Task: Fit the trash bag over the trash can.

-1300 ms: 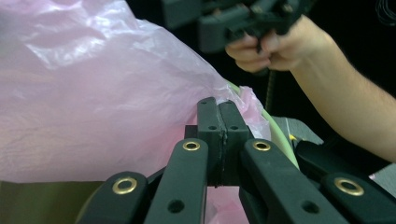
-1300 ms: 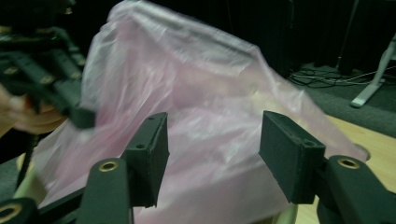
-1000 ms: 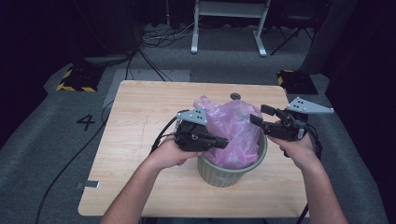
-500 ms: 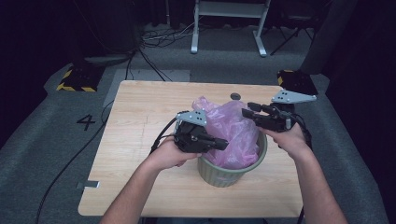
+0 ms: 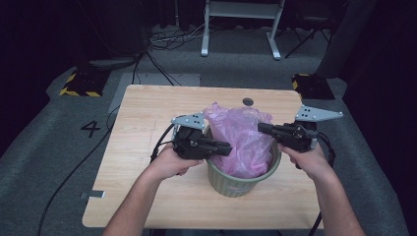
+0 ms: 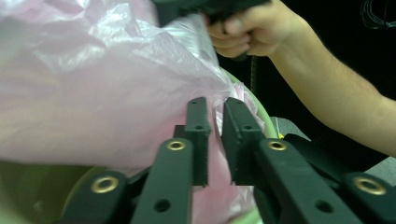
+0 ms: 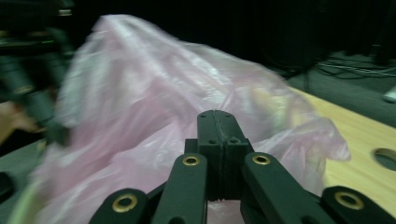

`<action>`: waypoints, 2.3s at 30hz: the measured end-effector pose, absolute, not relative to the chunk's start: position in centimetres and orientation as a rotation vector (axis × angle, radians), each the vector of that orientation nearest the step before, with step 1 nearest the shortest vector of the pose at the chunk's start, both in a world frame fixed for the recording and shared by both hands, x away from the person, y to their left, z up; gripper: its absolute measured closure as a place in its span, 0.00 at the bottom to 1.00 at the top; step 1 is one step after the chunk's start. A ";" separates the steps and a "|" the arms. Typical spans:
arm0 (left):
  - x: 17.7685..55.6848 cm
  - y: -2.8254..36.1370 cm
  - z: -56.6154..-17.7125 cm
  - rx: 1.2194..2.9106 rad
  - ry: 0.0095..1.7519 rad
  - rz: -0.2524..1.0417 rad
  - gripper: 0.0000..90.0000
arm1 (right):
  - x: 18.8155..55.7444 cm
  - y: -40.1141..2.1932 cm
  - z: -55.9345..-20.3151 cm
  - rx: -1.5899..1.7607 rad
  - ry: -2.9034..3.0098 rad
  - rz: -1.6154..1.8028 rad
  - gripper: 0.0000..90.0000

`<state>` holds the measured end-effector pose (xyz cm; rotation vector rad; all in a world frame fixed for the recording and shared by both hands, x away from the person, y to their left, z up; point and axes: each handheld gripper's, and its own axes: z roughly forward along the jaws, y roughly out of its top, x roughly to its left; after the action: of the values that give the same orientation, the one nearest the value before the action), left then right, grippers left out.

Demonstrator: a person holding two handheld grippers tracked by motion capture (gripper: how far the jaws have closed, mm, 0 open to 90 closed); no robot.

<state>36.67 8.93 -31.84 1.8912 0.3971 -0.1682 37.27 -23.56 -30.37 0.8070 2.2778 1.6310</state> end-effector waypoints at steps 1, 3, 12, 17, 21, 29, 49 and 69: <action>36.7 9.4 -31.8 1.876 0.404 -0.178 0.83 | 36.8 -23.5 -30.5 0.793 2.285 1.637 1.00; 36.9 10.4 -31.5 1.847 0.429 -0.173 0.77 | 36.0 -23.6 -30.7 0.765 2.296 1.648 1.00; 37.7 12.5 -30.0 1.709 0.530 -0.199 0.69 | 32.7 -23.5 -31.9 0.668 2.333 1.736 1.00; 37.6 11.2 -29.6 1.694 0.533 -0.224 0.65 | 31.3 -22.6 -32.4 0.613 2.368 1.722 1.00; 36.9 9.5 -29.0 1.705 0.486 -0.242 0.65 | 31.0 -22.3 -32.4 0.603 2.368 1.721 1.00; 37.9 7.5 -28.1 1.687 0.561 -0.218 0.61 | 31.1 -21.5 -32.8 0.583 2.417 1.712 1.00; 38.6 5.1 -27.4 1.799 0.672 -0.120 0.63 | 31.3 -20.6 -32.5 0.526 2.411 1.762 0.99; 37.5 3.7 -28.0 1.867 0.636 0.119 1.00 | 31.3 -20.5 -32.6 0.533 2.406 1.754 0.98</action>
<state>37.51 3.73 -27.97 1.8672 0.6360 0.1195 31.33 -20.53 -32.61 0.5335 2.4060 1.7540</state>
